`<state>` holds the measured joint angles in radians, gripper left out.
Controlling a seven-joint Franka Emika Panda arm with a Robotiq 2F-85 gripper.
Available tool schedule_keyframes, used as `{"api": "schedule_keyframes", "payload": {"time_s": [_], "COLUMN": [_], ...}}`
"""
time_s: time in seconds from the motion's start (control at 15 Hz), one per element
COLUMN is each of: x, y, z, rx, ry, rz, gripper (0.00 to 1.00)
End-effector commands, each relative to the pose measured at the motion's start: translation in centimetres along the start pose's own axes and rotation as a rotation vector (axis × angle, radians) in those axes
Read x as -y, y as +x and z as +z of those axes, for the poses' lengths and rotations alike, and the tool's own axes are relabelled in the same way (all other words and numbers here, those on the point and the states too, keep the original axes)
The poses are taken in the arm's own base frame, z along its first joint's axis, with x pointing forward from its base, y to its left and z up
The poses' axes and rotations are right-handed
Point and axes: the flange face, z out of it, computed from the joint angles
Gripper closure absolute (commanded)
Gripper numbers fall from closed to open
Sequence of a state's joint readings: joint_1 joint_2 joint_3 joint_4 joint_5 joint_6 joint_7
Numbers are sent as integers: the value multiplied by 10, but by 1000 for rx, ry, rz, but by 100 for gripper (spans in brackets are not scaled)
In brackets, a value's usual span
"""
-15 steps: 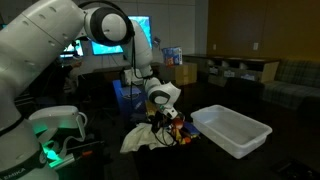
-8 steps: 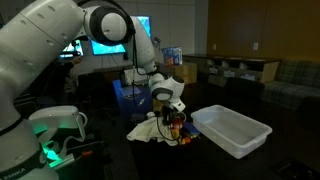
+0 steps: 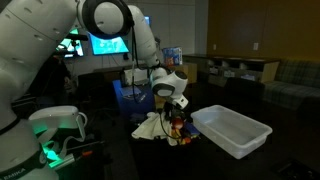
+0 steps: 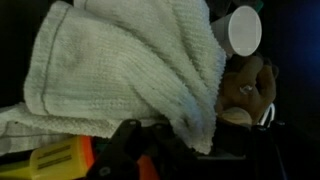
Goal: Use the cloth to push the objects on the counter to the left, then put it in the box
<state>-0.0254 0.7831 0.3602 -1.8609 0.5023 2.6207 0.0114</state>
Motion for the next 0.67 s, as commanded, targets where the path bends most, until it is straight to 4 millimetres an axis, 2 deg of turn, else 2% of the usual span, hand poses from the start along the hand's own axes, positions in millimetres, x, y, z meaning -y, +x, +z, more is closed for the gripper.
{"api": "schedule_keyframes", "payload": {"time_s": [0.0,0.33,0.47,0.6], "x": [-26,-103,-140,-176], "y": [-32,-70,-77,-73], "z": [-44,-89,-110,-120], "rx": [87,214,233,207], "ry": [78,140,129,76], "rz": [-137,-271,-273,-234], "gripper": [92,92,92,92]}}
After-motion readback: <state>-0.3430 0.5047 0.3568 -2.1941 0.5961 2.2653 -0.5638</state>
